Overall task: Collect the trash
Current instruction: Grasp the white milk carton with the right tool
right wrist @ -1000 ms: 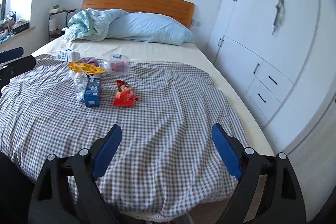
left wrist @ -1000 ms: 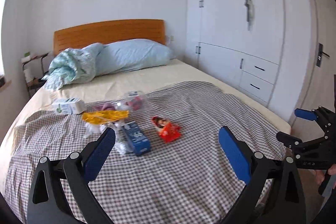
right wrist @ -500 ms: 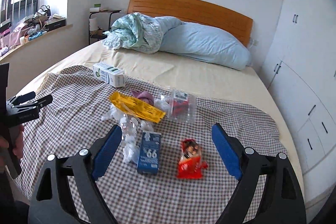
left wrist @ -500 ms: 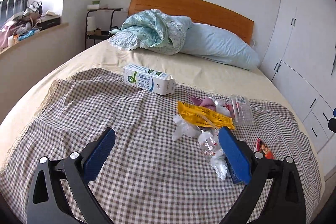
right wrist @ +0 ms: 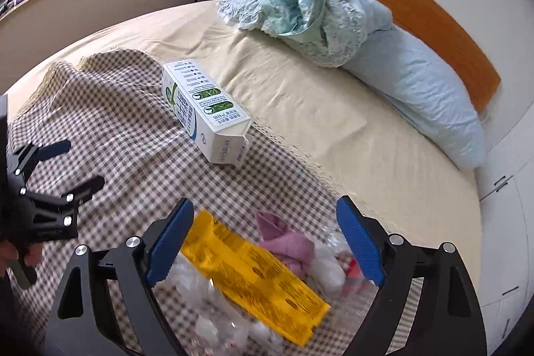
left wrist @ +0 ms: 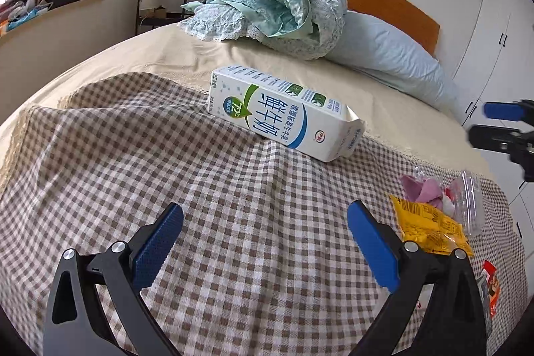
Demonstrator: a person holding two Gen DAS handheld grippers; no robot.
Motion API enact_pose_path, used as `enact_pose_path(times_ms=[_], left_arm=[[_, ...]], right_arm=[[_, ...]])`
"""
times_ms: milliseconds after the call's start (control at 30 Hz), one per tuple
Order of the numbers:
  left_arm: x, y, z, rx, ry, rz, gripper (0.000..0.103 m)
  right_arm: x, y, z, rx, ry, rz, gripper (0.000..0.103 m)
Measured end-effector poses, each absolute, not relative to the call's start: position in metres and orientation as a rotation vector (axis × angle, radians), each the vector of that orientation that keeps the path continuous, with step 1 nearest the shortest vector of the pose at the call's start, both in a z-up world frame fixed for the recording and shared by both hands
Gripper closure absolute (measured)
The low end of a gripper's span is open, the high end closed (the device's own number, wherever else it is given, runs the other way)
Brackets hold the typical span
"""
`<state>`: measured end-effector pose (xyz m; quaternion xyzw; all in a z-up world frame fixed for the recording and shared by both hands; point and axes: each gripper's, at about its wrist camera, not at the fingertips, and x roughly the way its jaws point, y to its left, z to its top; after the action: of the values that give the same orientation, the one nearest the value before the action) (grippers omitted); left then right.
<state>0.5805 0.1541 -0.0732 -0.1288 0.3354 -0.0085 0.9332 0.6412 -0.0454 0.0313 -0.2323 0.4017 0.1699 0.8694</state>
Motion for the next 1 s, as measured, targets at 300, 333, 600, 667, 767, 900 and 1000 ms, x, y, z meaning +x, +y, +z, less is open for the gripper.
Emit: enact_pose_path(times_ms=[300, 333, 600, 667, 767, 900, 1000], left_arm=[[0.578, 0.188, -0.085, -0.360, 0.657, 0.070, 0.008], [0.576, 0.194, -0.084, -0.383, 0.643, 0.082, 0.008], [0.572, 0.228, -0.096, -0.544, 0.651, 0.173, 0.008], [0.573, 0.224, -0.095, -0.515, 0.651, 0.167, 0.008], [0.575, 0.220, -0.095, -0.487, 0.658, 0.175, 0.008], [0.576, 0.215, -0.096, -0.478, 0.666, 0.161, 0.008], [0.574, 0.203, -0.090, -0.439, 0.651, 0.132, 0.008]], right_arm=[[0.747, 0.042, -0.072, -0.653, 0.947, 0.253, 0.020], [0.749, 0.042, -0.077, -0.640, 0.953, 0.219, 0.021], [0.697, 0.030, -0.044, -0.514, 0.872, 0.310, 0.064], [0.685, 0.029, -0.033, -0.454, 0.867, 0.317, 0.101], [0.668, 0.034, -0.023, -0.481, 0.842, 0.345, 0.101], [0.643, 0.020, 0.006, -0.454, 0.777, 0.358, 0.102], [0.606, 0.001, 0.040, -0.459, 0.721, 0.380, 0.102]])
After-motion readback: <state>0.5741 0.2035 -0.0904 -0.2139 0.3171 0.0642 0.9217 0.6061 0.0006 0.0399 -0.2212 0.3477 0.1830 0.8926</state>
